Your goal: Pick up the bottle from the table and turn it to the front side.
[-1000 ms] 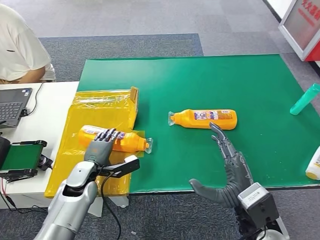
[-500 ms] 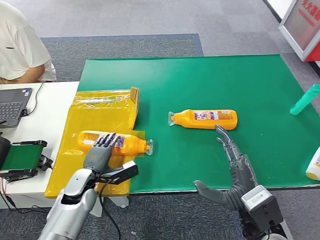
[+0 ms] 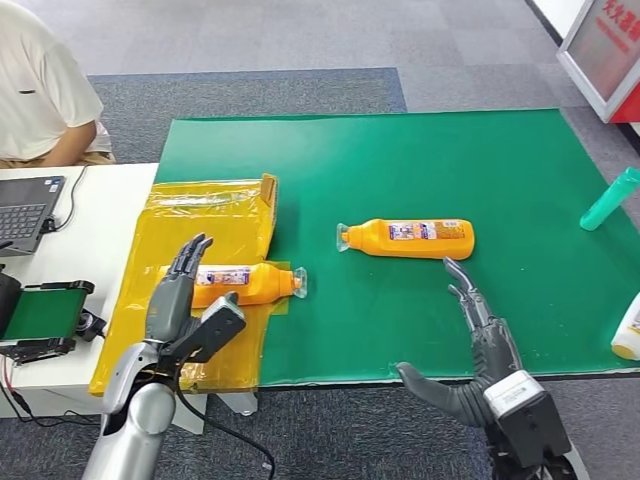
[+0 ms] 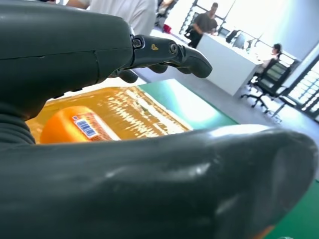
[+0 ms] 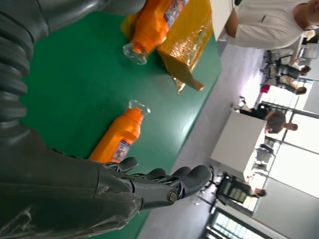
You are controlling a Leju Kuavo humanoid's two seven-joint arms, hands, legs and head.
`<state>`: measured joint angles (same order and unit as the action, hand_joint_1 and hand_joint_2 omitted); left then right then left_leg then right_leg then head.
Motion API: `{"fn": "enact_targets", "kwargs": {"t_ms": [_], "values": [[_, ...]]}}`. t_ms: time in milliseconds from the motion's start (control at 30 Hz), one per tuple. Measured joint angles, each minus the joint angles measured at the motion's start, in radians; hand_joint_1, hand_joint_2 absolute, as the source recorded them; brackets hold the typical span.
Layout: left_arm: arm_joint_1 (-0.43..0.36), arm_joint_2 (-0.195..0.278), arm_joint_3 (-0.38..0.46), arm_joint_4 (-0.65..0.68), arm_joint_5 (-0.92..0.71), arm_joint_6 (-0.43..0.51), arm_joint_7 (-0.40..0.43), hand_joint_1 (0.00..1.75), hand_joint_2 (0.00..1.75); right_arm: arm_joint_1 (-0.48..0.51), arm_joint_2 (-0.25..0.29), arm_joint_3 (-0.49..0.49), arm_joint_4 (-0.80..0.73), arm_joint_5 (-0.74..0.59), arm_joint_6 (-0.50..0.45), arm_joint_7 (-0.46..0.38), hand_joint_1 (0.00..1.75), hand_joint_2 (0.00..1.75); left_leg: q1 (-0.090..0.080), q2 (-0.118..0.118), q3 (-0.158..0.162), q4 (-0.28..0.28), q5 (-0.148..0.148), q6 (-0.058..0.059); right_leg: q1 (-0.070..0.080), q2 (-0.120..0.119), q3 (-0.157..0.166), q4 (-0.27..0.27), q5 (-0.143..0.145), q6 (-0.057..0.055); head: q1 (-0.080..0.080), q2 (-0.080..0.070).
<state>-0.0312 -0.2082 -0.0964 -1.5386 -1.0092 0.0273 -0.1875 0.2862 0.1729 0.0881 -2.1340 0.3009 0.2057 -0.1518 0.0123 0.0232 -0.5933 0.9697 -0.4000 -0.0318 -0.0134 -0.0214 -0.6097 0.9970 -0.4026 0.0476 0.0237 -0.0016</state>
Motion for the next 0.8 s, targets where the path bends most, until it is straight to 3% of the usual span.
{"fn": "enact_targets", "kwargs": {"t_ms": [100,200,333,567,800], "values": [[0.047,-0.004,0.011,-0.033,0.083,-0.002,-0.013,0.0,0.0,0.03,0.004,-0.01,0.007,-0.007,0.001,-0.004,0.0,1.75,0.0,0.0,0.0,0.0,0.0,0.0,0.0,0.0,0.0,0.0,0.0,0.0,0.0,0.0],[0.086,-0.019,0.033,-0.081,0.281,-0.04,-0.038,0.0,0.0,0.054,0.014,-0.029,0.008,-0.005,0.012,-0.012,0.0,1.75,0.0,0.0,0.0,0.0,-0.001,0.0,0.0,0.0,-0.001,0.0,-0.001,0.0,0.0,0.0],[0.132,-0.039,0.057,-0.177,0.506,-0.134,-0.009,0.0,1.75,0.081,0.036,-0.078,0.002,-0.011,0.059,-0.015,0.0,1.75,0.0,0.0,0.0,0.0,-0.002,0.0,0.0,0.0,0.0,0.0,-0.001,0.0,0.0,0.0],[0.198,-0.051,0.063,-0.28,0.697,-0.232,0.006,0.0,1.75,0.08,0.076,-0.146,0.004,-0.018,0.14,-0.035,0.0,1.75,0.0,0.0,0.0,0.0,-0.001,0.0,0.0,0.0,0.0,0.0,0.0,0.0,0.0,0.0],[0.259,-0.064,0.081,-0.342,0.867,-0.301,0.034,0.0,1.75,0.066,0.085,-0.151,0.019,-0.022,0.146,-0.031,0.0,1.75,0.0,0.0,0.0,0.0,-0.001,0.0,0.0,0.0,0.0,0.0,-0.001,0.0,0.0,0.0]]}}
